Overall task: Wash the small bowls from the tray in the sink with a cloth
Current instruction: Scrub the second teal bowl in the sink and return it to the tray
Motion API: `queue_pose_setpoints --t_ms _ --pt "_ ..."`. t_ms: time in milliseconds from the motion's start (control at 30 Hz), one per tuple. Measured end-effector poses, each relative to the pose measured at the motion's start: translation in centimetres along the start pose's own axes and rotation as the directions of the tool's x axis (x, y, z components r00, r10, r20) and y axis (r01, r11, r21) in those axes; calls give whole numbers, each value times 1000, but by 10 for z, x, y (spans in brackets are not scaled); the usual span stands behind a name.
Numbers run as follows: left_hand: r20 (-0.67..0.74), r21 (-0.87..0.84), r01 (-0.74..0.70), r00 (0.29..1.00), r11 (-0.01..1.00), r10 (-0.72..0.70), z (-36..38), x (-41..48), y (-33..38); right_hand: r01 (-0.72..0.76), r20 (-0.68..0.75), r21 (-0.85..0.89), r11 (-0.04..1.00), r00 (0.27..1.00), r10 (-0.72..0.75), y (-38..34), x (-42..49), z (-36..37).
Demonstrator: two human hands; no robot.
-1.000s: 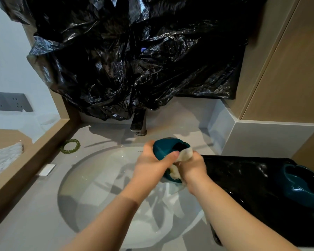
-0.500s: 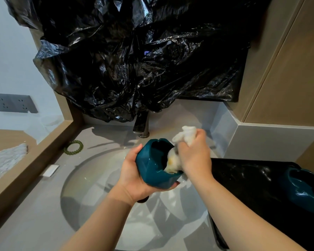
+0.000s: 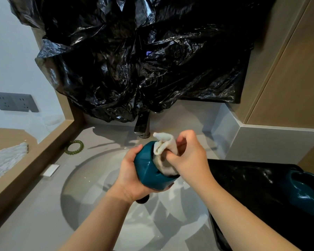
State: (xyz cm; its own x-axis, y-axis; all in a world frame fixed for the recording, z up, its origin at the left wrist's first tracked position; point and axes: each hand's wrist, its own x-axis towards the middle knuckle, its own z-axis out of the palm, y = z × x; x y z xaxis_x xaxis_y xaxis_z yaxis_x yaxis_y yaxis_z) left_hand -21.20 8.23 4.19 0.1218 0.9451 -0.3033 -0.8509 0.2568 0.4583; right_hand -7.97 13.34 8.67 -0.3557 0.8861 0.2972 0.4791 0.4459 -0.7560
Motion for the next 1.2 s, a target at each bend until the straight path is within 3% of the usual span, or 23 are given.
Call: queue_pose_setpoints --t_ms 167,233,300,367,433,500,600,667,733,800,867,967,1067,1133,1200 --pt "-7 46 -29 1000 999 29 2 0 5 59 270 141 988 958 -96 -5 -6 3" --pt "-18 123 -32 999 992 34 6 0 2 27 242 56 998 969 -40 -4 -4 10" --pt "-30 182 -21 999 983 27 12 1 -3 -52 126 -74 996 990 61 -6 -3 18" --pt "-41 194 -27 999 981 36 16 2 -6 -201 121 7 980 973 199 -9 -3 20" --pt "-45 183 -40 998 982 49 15 2 -6 -361 315 148 921 900 302 -11 -4 14" --pt "-48 174 -46 997 984 55 12 1 -7 -395 519 149 907 812 268 -11 -5 4" --pt "-80 147 -11 997 989 23 10 1 -15 -178 650 -135 975 727 222 -12 1 -11" --pt "-105 134 -8 994 991 22 11 3 -20 40 644 -424 905 715 270 -17 4 -12" --pt "-149 145 -14 988 989 36 12 5 -21 155 559 -591 791 786 263 -20 0 -6" --pt "-170 181 -26 984 983 58 14 7 -20 139 446 -629 765 870 208 -16 -9 1" --pt "-161 201 -38 984 979 71 14 8 -19 62 326 -549 833 934 146 -10 -13 6" --pt "-134 207 -35 989 978 64 10 5 -17 -97 247 -274 957 954 168 -3 -12 12" --pt "-112 193 -20 993 981 42 9 0 -11 -158 346 8 987 927 145 -6 -13 18" --pt "-108 187 -13 994 982 34 10 -3 -7 -238 449 208 949 885 124 -10 -15 14" --pt "-111 182 7 994 983 13 10 -5 -4 -257 534 228 939 839 100 -10 -15 9"
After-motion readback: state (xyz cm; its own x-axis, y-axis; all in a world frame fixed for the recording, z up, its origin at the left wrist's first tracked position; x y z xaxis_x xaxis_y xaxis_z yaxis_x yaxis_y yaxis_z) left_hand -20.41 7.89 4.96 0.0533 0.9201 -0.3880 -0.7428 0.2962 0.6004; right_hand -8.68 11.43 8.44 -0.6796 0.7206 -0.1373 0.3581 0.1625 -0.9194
